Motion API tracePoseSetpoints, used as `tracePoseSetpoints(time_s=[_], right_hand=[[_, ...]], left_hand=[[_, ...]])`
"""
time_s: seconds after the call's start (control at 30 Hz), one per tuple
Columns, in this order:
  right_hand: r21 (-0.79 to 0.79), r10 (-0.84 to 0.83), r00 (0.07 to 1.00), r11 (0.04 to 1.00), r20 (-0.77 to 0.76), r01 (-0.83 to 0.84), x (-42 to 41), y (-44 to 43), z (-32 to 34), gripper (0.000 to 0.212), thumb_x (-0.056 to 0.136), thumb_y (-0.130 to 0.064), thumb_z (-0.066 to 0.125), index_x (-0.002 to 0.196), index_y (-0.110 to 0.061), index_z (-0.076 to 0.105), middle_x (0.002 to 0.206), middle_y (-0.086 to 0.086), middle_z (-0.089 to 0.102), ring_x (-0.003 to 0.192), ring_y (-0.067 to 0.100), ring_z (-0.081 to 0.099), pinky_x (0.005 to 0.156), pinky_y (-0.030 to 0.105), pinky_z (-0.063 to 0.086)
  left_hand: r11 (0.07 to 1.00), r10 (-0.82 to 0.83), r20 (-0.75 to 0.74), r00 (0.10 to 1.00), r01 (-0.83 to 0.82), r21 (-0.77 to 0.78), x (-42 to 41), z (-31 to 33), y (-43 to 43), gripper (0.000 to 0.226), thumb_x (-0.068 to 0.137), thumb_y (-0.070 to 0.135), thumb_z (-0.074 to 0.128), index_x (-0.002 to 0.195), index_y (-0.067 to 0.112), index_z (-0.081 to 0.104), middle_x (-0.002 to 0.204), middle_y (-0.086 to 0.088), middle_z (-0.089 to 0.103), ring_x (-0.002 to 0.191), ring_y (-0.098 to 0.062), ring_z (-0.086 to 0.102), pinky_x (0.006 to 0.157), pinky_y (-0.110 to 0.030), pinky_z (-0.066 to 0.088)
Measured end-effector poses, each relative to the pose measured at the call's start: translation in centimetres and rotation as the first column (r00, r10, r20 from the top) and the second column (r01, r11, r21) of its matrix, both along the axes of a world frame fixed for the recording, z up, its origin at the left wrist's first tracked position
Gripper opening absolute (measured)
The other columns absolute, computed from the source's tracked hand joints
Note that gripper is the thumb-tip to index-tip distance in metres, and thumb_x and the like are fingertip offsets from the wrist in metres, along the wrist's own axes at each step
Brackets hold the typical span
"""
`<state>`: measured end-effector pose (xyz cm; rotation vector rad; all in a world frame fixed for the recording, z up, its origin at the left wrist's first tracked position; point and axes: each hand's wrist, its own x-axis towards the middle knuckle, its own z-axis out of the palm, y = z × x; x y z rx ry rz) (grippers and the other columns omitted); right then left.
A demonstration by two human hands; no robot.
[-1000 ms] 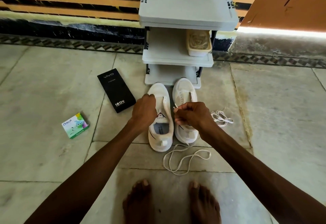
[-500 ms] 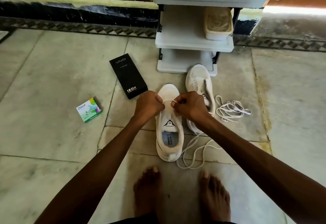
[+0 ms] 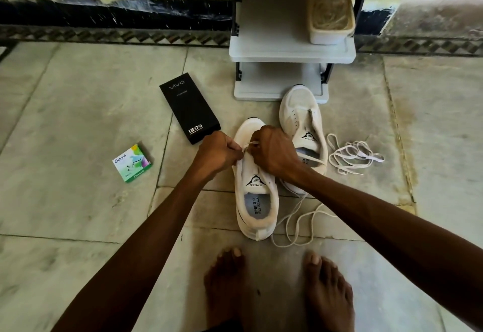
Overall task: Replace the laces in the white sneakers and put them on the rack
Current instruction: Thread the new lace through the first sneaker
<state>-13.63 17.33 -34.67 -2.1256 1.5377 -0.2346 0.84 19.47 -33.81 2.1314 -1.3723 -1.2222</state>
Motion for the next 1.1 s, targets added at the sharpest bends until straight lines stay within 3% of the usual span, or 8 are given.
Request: tracePoseSetpoints(time_s=[0.17,0.37,0.67,0.77,1.03,1.1], right_hand=[[-0.06,0.031,0.999,0.998,-0.036,-0.033,0.5,0.6,-0.3,0.017,0.086,-0.019,0.061,0.094,-0.007,0.07,0.101,0.012,0.064,0.092,0.032,0.062,0.074,0.038,0.051],[-0.079,0.064,0.996,0.995,-0.055,-0.068,0.7,1.1,-0.4,0.018,0.086,-0.019,0.061,0.098,-0.007,0.069,0.1,0.011,0.063,0.091,0.029,0.06,0.074,0.037,0.051],[-0.168,0.099,0.99,0.979,-0.102,-0.116,0.9,2.0,-0.6,0.02,0.085,-0.016,0.057,0.1,-0.008,0.067,0.101,0.011,0.063,0.094,0.029,0.059,0.072,0.036,0.046],[-0.179,0.063,0.994,0.981,-0.093,-0.079,0.9,2.3,-0.8,0.022,0.082,-0.015,0.06,0.1,-0.009,0.069,0.1,0.01,0.064,0.092,0.029,0.059,0.073,0.037,0.047],[-0.187,-0.061,0.996,0.981,-0.067,0.047,1.8,2.8,-1.1,0.018,0.074,-0.02,0.068,0.088,-0.009,0.07,0.092,0.01,0.065,0.086,0.031,0.06,0.069,0.037,0.044],[-0.148,-0.091,0.996,0.985,-0.001,0.09,1.6,2.8,-1.1,0.018,0.072,-0.017,0.069,0.088,-0.009,0.07,0.092,0.009,0.066,0.086,0.029,0.06,0.07,0.035,0.042]], left_hand=[[0.997,0.047,-0.148,0.988,-0.037,0.07,0.6,0.2,0.0,0.014,0.083,0.002,0.071,0.097,0.004,0.072,0.086,-0.003,0.067,0.075,-0.009,0.063,0.057,-0.012,0.049],[0.996,0.029,-0.197,0.98,-0.013,0.086,1.1,-0.3,0.0,0.015,0.084,0.004,0.07,0.099,0.005,0.072,0.096,-0.006,0.068,0.084,-0.013,0.063,0.068,-0.019,0.05],[0.997,-0.013,-0.259,0.966,0.033,0.071,1.8,-0.8,-0.3,0.013,0.084,0.003,0.07,0.095,0.01,0.072,0.09,-0.004,0.07,0.085,-0.017,0.067,0.068,-0.019,0.053],[0.997,-0.013,-0.292,0.956,0.037,0.075,2.0,-0.9,-0.4,0.011,0.085,0.005,0.07,0.088,0.015,0.071,0.087,-0.003,0.071,0.083,-0.015,0.067,0.066,-0.019,0.053],[0.99,0.071,-0.34,0.938,-0.024,0.142,1.7,-1.0,-0.5,0.007,0.085,0.006,0.069,0.091,0.008,0.071,0.083,-0.002,0.068,0.075,-0.009,0.064,0.056,-0.011,0.051],[0.988,0.079,-0.343,0.936,-0.027,0.153,1.8,-1.2,-0.6,0.01,0.085,0.007,0.07,0.095,0.007,0.071,0.086,-0.003,0.069,0.078,-0.01,0.064,0.055,-0.01,0.05]])
